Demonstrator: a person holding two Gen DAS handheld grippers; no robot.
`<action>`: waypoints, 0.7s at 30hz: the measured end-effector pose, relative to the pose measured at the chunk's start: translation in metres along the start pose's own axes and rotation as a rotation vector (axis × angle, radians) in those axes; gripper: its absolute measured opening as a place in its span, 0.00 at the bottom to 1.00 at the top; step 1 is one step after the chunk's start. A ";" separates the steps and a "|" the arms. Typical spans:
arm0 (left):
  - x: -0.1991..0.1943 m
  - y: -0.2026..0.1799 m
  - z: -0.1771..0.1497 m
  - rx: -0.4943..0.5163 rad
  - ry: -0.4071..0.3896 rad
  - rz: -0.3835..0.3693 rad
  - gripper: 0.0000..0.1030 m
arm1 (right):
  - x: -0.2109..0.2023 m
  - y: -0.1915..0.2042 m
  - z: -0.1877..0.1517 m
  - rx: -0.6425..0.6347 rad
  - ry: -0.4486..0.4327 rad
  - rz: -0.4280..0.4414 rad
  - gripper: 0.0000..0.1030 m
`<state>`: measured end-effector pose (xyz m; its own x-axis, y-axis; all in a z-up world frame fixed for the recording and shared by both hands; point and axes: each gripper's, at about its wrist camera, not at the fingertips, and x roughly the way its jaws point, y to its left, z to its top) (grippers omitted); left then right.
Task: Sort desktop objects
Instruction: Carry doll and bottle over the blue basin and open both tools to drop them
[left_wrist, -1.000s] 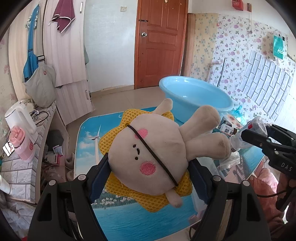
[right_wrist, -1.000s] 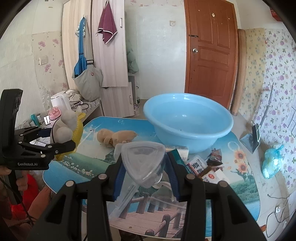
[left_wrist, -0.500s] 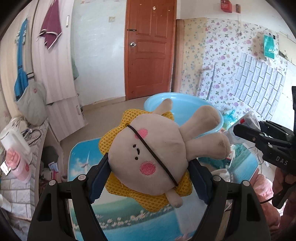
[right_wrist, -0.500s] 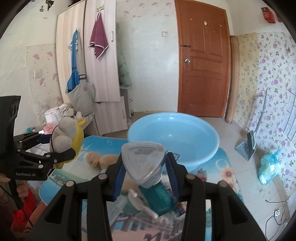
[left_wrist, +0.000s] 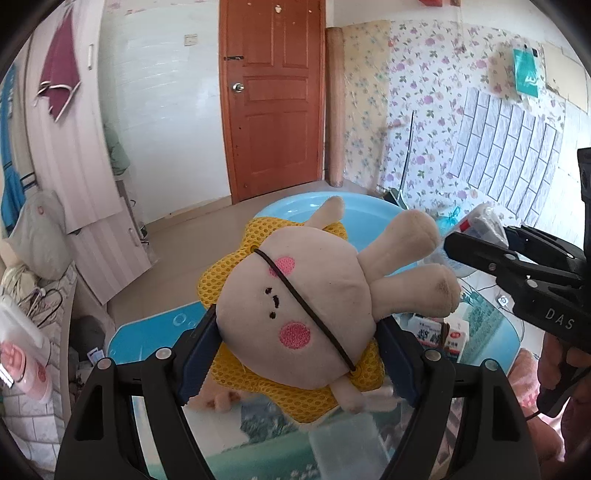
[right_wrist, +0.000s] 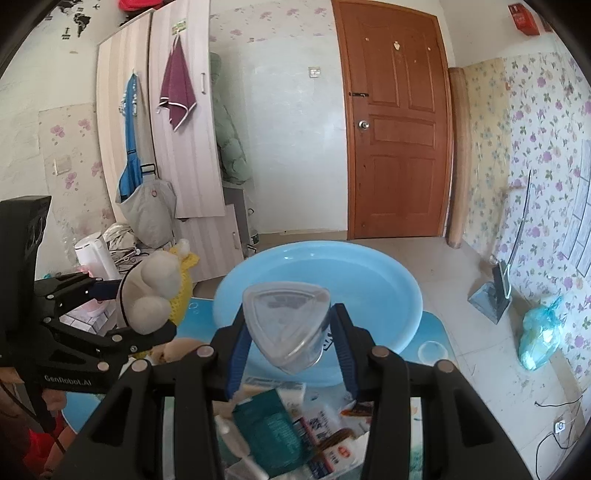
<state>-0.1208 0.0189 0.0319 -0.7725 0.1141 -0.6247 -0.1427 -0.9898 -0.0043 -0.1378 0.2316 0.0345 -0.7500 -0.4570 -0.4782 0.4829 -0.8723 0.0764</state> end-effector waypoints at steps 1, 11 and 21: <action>0.005 -0.002 0.002 0.003 0.004 -0.001 0.77 | 0.004 -0.003 0.001 0.001 0.003 0.001 0.40; 0.055 -0.029 0.020 0.070 0.055 -0.017 0.78 | 0.028 -0.032 0.000 0.045 0.011 0.004 0.40; 0.080 -0.048 0.029 0.112 0.065 -0.028 0.80 | 0.042 -0.048 -0.005 0.080 0.034 0.012 0.40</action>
<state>-0.1936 0.0785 0.0043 -0.7259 0.1321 -0.6750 -0.2347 -0.9701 0.0625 -0.1901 0.2553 0.0068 -0.7283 -0.4623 -0.5058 0.4526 -0.8787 0.1515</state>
